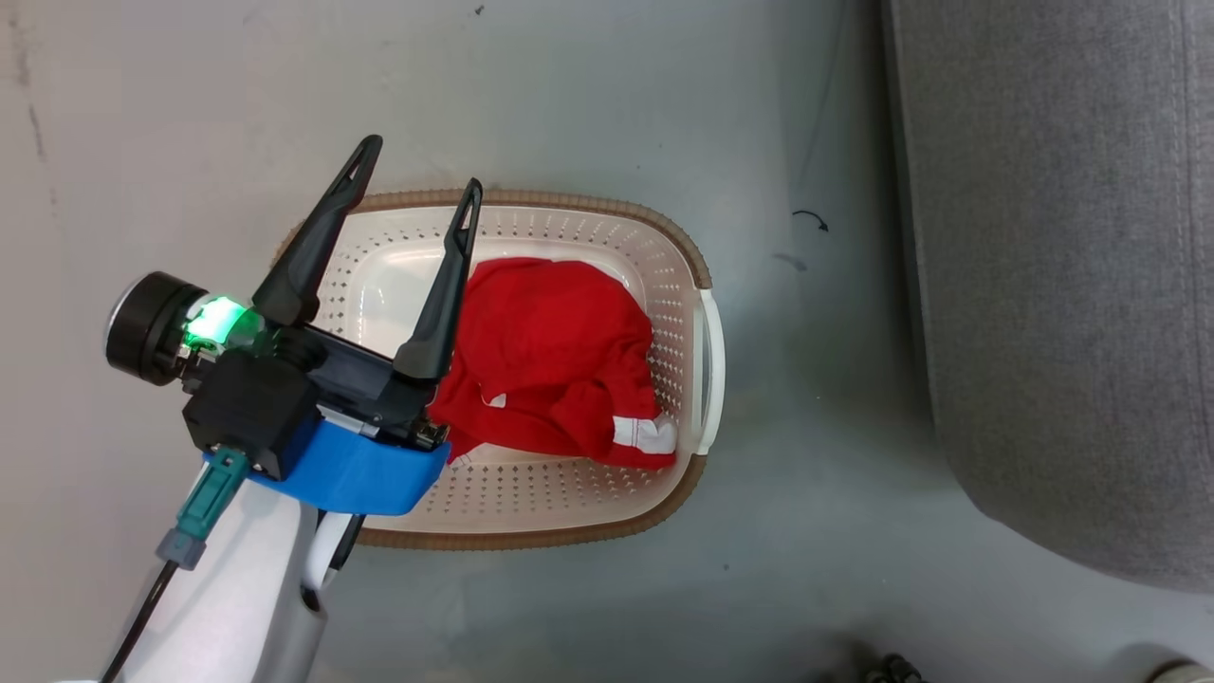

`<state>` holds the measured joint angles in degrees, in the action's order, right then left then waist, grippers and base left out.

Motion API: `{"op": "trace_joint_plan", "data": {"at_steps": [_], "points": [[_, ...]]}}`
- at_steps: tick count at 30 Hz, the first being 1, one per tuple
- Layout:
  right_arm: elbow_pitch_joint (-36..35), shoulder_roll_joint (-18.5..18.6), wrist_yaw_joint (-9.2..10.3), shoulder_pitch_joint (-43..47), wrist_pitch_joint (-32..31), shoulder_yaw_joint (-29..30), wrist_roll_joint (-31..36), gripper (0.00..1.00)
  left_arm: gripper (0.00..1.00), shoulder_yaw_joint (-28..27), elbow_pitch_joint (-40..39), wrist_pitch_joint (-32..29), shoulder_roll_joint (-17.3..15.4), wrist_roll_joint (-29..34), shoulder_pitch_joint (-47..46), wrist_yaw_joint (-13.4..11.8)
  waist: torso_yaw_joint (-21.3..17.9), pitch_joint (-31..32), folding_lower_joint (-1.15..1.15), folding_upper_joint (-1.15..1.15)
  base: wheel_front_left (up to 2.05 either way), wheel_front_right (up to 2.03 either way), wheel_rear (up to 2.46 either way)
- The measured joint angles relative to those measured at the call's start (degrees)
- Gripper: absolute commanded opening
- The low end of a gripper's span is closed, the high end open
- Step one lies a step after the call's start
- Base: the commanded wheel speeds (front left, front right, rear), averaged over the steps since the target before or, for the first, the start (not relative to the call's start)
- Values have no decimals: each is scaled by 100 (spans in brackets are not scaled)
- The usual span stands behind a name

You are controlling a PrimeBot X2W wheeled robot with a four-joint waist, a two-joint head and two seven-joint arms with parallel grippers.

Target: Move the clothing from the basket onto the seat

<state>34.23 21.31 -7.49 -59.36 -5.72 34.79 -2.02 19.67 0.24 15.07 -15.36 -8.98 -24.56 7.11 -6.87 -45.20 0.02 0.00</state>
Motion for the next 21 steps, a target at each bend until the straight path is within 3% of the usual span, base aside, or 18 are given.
{"op": "trace_joint_plan", "data": {"at_steps": [1,2,3,14,21], "points": [[93,5,0,1,32,-8,22,33,100,-2,2,0,7,0,0,0,6,31,0,0,0,0,0],[188,34,0,3,62,-38,63,92,100,-3,3,0,16,0,1,0,10,68,-1,0,0,0,0],[265,60,0,2,75,-51,65,100,100,-3,10,0,29,0,2,0,13,108,-1,0,0,0,0],[604,77,0,456,386,-880,67,100,100,-56,289,1,259,-124,213,1,-34,879,-2,0,0,0,0],[358,-389,0,1345,668,-1285,88,100,100,-227,691,1,472,-315,487,10,-70,1685,-3,0,0,0,0]]}}
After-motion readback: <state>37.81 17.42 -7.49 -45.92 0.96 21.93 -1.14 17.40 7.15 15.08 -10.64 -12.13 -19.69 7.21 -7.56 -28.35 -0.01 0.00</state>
